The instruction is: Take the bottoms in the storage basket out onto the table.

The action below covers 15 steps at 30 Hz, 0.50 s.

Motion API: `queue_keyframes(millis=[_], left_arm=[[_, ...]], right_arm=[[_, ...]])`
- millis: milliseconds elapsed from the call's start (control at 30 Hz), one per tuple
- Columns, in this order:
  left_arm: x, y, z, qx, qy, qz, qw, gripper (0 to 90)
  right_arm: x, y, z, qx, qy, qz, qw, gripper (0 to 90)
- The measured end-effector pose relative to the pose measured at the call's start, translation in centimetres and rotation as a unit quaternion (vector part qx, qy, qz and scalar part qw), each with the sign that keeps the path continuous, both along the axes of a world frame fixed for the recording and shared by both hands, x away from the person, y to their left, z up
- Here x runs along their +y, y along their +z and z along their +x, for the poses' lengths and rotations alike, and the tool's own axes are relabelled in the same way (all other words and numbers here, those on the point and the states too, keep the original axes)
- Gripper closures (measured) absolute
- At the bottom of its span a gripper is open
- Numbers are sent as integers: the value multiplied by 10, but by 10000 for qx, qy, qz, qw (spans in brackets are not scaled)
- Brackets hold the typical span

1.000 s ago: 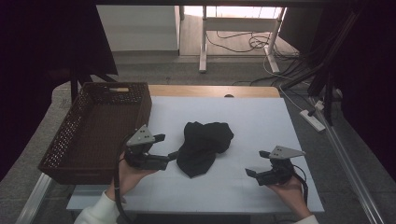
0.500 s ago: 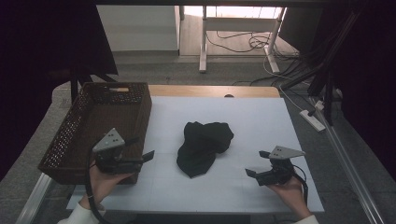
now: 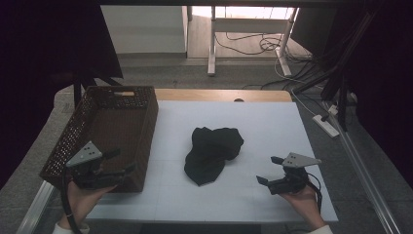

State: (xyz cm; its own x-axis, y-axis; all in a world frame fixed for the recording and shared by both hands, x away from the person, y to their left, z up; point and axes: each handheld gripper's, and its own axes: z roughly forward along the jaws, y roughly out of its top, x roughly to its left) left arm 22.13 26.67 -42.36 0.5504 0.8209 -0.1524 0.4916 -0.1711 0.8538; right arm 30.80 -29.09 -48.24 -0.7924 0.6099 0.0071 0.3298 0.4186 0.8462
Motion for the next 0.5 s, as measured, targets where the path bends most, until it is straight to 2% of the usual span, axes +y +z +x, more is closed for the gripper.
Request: queue_keyframes(millis=[200, 500], left_arm=[[9, -5, -3, 59, 53, -90, 9999, 203], [7, -10, -2, 149, -37, -89, 9998, 201]], right_arm=[[-2, 1, -1, -72, -46, 74, 9999, 64], [-3, 3, -2, -129, -56, 128, 9998, 67]])
